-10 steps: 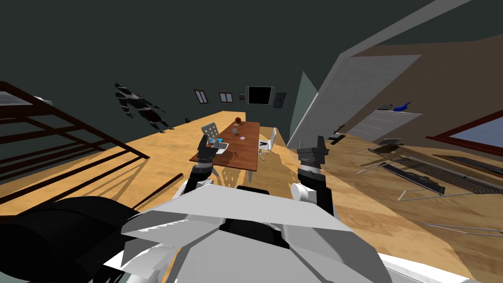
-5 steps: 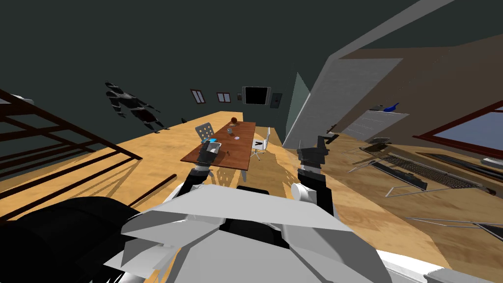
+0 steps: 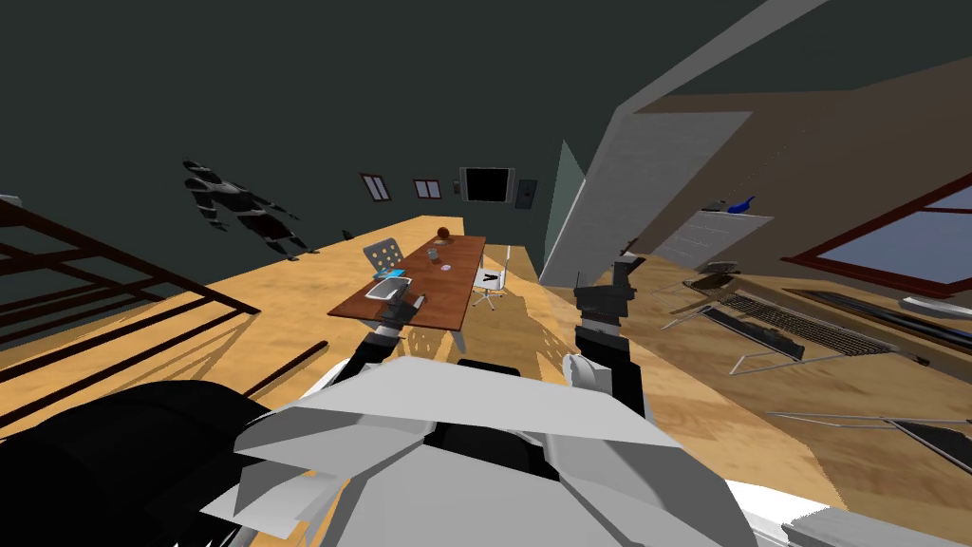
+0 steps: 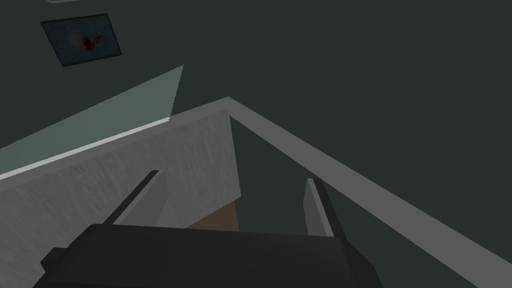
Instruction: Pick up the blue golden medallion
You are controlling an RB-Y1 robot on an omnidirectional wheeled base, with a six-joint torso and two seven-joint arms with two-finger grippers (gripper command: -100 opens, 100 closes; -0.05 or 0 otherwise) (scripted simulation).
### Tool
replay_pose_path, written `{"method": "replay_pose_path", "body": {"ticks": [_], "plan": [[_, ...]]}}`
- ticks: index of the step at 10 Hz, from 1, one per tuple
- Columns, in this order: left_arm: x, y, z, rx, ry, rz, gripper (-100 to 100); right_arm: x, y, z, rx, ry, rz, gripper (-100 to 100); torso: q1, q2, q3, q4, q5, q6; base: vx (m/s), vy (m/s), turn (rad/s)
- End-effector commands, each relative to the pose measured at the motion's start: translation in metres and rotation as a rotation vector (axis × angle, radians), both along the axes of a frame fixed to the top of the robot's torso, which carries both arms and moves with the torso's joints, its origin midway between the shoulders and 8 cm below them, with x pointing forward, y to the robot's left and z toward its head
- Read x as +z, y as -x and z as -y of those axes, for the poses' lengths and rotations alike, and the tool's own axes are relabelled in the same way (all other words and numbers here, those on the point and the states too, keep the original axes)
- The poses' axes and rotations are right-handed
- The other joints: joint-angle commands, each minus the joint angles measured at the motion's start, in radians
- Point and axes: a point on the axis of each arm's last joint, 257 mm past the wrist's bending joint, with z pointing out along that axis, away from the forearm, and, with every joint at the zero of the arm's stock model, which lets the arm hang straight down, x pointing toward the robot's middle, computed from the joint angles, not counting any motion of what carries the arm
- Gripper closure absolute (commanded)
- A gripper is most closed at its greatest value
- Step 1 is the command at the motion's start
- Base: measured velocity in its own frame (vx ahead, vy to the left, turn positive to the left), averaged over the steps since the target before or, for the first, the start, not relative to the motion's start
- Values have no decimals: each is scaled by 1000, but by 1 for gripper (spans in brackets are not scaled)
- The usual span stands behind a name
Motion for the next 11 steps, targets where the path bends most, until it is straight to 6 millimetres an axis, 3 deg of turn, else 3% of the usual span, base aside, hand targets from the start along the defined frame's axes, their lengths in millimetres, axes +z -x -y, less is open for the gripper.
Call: {"method": "replay_pose_path", "body": {"ticks": [1,2,3,5,6,7,8,10,11], "plan": [[-32,3,-12,-4,38,-93,-100,0,0,0,0,0,0,0,0,0,0,0,0,0,69,-195,-75],[-53,7,-21,-4,61,-155,-100,0,0,0,0,0,0,0,-2,-1,-1,0,0,0,87,-182,-58],[-59,8,-24,3,61,-167,-100,0,0,0,0,0,0,0,-2,-2,-1,-1,-1,0,82,-106,-18],[-106,22,-45,17,105,-300,-100,0,0,0,0,0,0,0,3,-3,-2,-1,1,0,120,-116,-66],[-109,23,-47,21,104,-307,-100,0,0,0,0,0,0,0,2,-5,-3,-1,0,0,107,-73,-17],[-130,31,-56,28,124,-368,-100,0,0,0,0,0,0,0,4,-4,-3,-1,1,0,109,-70,-54],[-135,33,-59,35,124,-378,-100,0,0,0,0,0,0,0,5,-4,-3,-1,1,0,94,-51,-26],[-176,54,-81,61,157,-504,-100,0,0,0,0,0,0,0,7,-5,-3,-1,1,0,156,-58,-70],[-184,59,-88,76,155,-522,-100,0,0,0,0,0,0,0,6,-8,-5,-2,1,0,149,-47,-35]]}}
